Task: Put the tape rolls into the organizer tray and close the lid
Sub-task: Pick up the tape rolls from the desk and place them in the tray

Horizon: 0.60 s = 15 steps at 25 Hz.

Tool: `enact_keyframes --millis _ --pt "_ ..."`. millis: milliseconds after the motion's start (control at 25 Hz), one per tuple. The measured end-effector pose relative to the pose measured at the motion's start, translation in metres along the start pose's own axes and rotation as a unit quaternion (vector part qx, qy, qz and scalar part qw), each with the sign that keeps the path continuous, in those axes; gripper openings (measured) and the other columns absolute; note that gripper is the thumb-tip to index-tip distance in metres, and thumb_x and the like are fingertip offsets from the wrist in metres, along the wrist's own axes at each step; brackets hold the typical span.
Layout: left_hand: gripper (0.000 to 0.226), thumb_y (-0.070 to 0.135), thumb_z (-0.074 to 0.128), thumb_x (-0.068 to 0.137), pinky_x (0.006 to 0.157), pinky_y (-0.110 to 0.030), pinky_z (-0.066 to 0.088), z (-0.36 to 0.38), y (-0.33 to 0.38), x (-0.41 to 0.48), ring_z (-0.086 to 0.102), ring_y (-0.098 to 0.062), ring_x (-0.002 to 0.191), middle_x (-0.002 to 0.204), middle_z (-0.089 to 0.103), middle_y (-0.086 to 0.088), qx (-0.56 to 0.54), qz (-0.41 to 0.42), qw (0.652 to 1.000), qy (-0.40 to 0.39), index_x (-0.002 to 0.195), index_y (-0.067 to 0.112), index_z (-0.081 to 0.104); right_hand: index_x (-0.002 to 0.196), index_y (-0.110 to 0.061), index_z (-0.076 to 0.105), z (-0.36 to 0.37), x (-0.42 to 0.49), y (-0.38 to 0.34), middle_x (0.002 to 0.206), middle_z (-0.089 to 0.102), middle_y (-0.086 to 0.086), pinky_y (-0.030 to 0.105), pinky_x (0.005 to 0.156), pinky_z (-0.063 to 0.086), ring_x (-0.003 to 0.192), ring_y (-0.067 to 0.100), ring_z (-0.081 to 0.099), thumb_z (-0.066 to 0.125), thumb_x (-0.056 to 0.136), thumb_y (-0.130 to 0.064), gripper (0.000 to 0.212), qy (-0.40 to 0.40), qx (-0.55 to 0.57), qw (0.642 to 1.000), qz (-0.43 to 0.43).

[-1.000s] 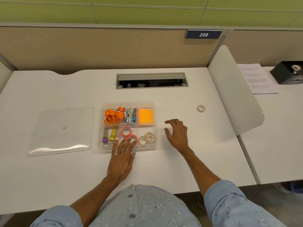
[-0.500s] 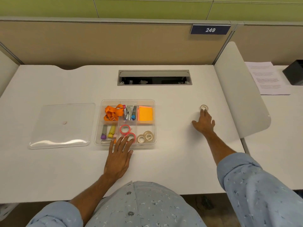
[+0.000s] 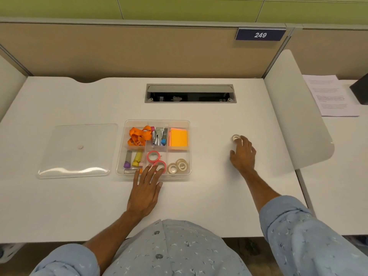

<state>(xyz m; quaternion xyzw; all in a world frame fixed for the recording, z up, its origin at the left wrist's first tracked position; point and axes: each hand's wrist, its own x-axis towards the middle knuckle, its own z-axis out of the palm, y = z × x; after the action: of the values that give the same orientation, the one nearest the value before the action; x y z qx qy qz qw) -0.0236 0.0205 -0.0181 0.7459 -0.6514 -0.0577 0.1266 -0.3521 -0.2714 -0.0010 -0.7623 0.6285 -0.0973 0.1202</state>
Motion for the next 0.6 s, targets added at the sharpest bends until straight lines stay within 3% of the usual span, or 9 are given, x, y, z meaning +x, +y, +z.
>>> enact_keyframes --millis 160,440,600 --pt "0.058 0.048 0.024 0.116 0.131 -0.064 0.02 0.0 0.0 0.0 0.029 -0.031 0.163 0.174 0.037 -0.006 0.005 0.004 1.0 -0.005 0.168 0.027 0.038 0.133 -0.008 0.058 0.008 -0.028 -0.02 0.145 0.055 0.009 0.051 0.104 0.045 0.131 0.034 0.051 0.071 0.089 -0.008 0.046 -0.001 0.026 1.0 -0.013" --pt "0.061 0.051 0.021 0.116 0.13 -0.065 0.022 0.002 -0.003 0.0 0.033 -0.033 0.161 0.173 0.039 -0.007 -0.004 0.011 1.0 -0.01 0.167 0.025 0.04 0.104 -0.01 0.063 0.019 -0.066 -0.045 0.124 0.061 0.008 0.048 0.082 0.053 0.106 0.036 0.058 0.068 0.092 -0.005 0.014 0.002 0.07 0.997 -0.044" --pt "0.06 0.051 0.025 0.115 0.131 -0.065 0.02 0.004 -0.006 0.0 0.031 -0.032 0.162 0.174 0.037 -0.006 -0.014 0.013 1.0 -0.01 0.168 0.026 0.038 0.109 -0.024 0.062 0.011 -0.082 -0.068 0.112 0.066 -0.004 0.042 0.081 0.046 0.1 0.027 0.06 0.071 0.093 -0.025 0.019 0.006 0.092 0.993 -0.07"
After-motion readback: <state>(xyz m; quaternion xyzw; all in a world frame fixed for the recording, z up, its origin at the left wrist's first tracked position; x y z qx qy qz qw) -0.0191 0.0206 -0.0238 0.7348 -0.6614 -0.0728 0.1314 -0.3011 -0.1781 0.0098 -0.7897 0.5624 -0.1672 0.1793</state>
